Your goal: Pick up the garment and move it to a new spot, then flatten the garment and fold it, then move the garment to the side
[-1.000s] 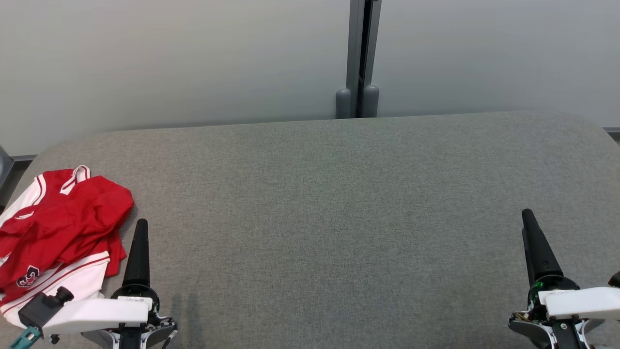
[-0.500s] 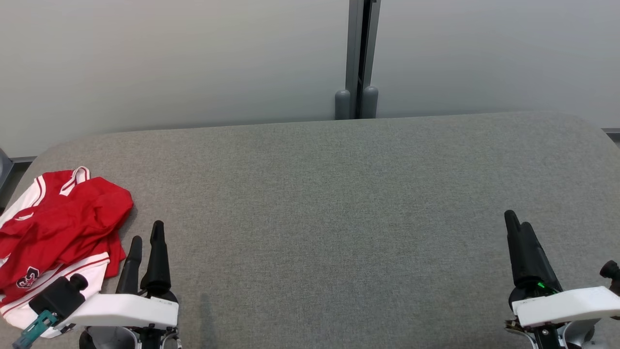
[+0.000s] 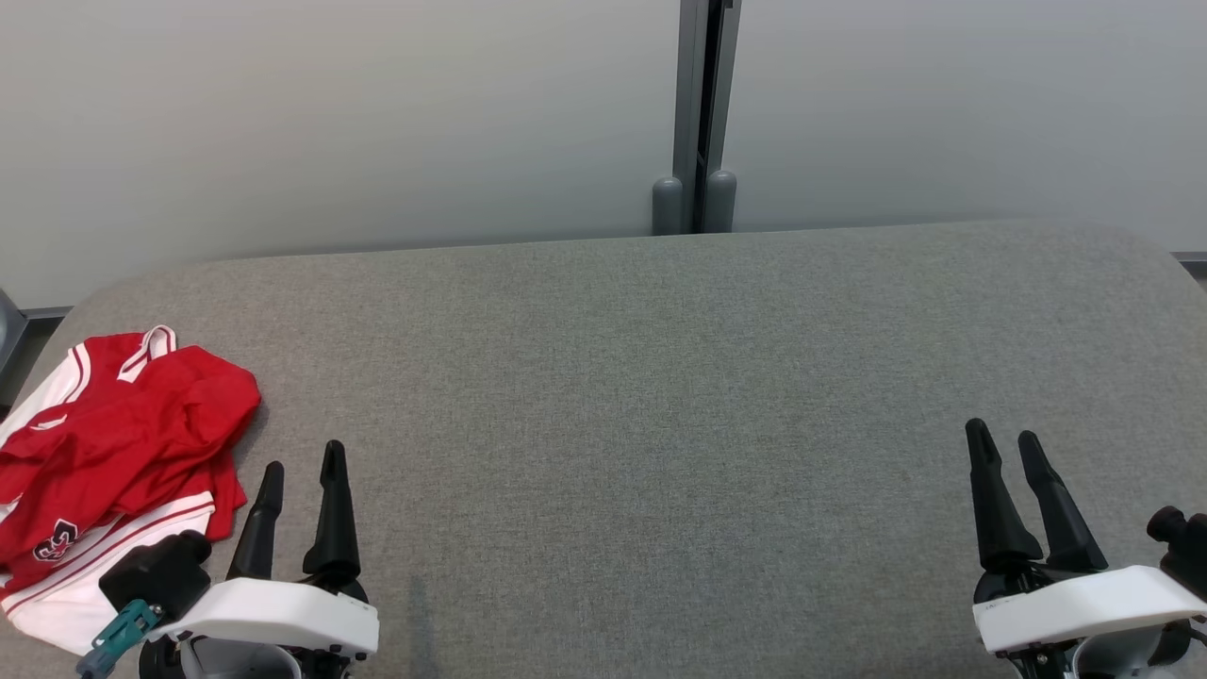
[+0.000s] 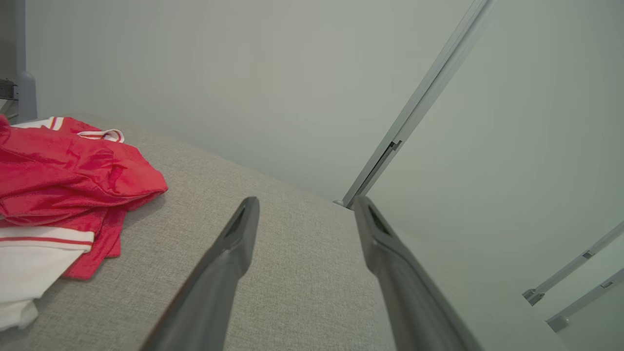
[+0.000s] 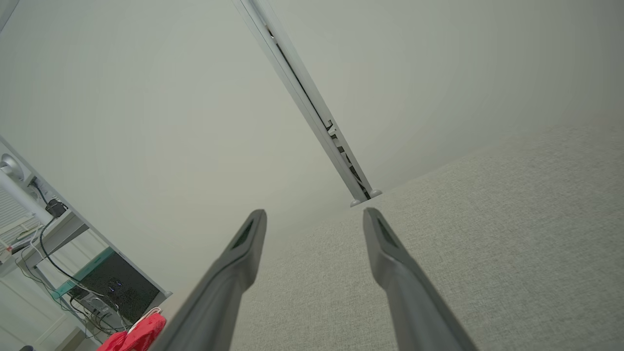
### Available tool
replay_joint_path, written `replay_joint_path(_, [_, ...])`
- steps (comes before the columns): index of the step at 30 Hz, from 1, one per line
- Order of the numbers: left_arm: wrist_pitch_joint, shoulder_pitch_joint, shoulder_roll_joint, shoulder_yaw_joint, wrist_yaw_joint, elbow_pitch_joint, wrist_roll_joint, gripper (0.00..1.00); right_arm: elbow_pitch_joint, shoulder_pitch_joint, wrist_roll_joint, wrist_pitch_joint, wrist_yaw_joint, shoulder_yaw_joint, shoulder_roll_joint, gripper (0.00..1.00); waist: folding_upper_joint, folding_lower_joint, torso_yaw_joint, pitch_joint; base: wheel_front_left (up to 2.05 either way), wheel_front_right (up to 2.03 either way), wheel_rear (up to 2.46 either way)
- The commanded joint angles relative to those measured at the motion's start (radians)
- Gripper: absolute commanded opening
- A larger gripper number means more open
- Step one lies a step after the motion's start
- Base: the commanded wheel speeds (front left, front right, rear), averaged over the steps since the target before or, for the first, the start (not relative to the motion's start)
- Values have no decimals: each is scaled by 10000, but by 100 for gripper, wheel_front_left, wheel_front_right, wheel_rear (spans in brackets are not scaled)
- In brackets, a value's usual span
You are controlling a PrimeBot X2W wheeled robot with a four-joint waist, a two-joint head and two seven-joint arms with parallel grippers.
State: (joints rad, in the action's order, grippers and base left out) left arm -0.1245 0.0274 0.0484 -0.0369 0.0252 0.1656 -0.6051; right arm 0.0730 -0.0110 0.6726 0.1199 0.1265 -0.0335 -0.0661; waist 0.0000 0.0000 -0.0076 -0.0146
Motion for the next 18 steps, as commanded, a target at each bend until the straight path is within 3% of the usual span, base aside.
replay_joint_path(1, [-110, 84, 77, -25, 92, -85, 309, 100, -131, -39, -327, 93, 52, 38, -39, 100, 0, 0, 0, -5, 0, 0, 0])
replay_joint_path(18, [-539, 102, 53, -195, 301, 88, 1752, 100, -322, 121, -2287, -12, 57, 41, 76, 100, 0, 0, 14, -83, 0, 0, 0])
